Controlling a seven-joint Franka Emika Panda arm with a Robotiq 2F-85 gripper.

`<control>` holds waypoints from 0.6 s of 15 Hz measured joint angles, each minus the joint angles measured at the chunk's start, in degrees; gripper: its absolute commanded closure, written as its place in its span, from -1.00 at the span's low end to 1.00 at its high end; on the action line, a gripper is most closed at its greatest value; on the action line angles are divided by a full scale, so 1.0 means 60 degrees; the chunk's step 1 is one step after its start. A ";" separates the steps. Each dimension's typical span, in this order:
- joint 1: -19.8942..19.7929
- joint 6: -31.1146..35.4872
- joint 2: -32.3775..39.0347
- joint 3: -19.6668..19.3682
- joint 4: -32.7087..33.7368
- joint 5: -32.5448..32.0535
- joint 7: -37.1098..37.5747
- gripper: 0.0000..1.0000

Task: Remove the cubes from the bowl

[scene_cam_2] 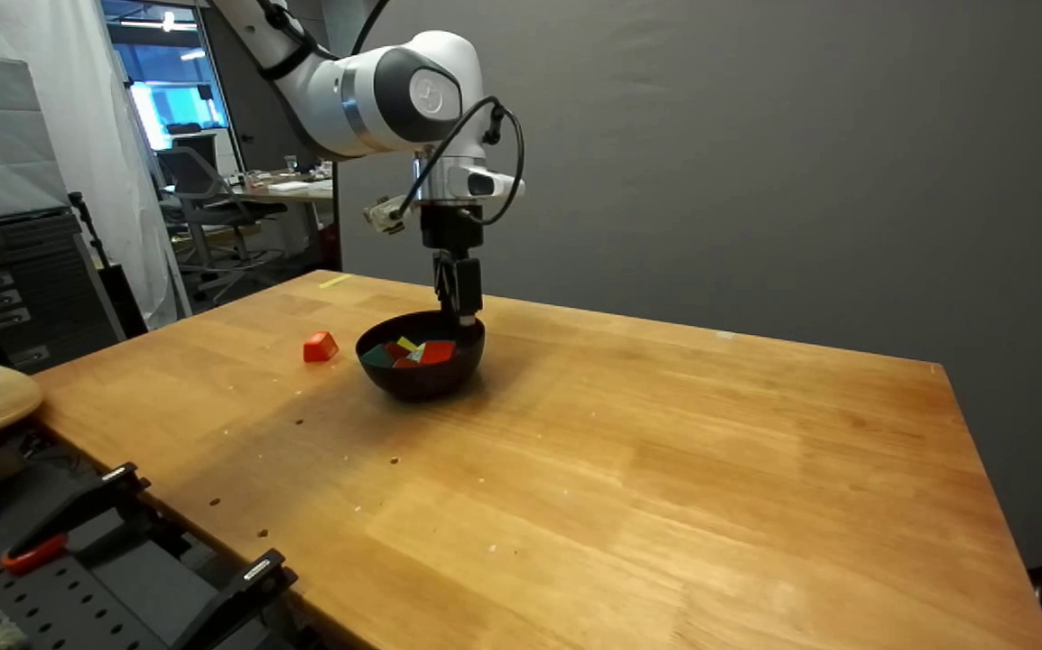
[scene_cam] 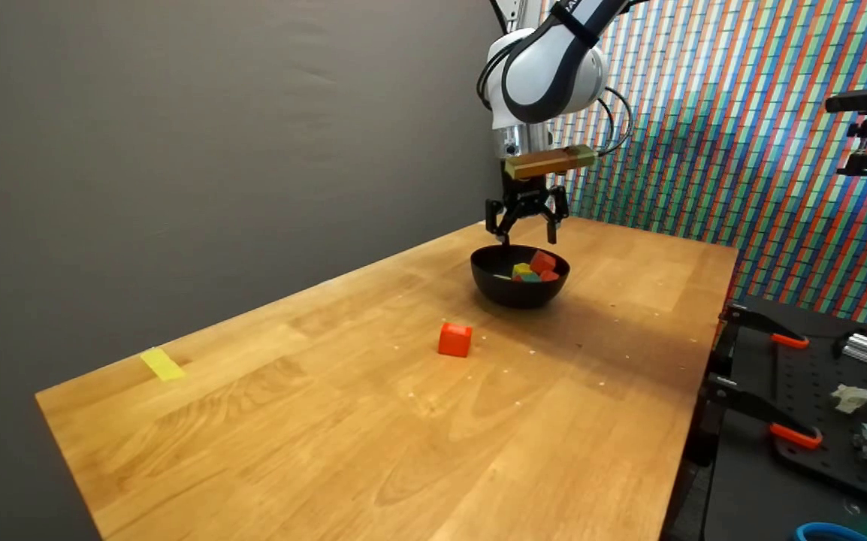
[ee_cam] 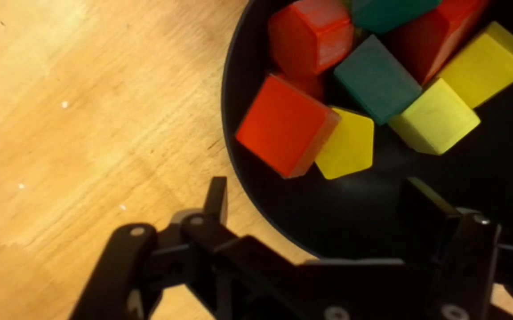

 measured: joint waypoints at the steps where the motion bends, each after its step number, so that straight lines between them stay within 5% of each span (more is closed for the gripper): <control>1: -0.0023 0.0001 -0.0099 0.0000 -0.0113 0.0001 0.0000 -0.80; 9: 0.0017 0.0048 -0.0332 0.0329 -0.0668 0.0004 -0.0054 -0.72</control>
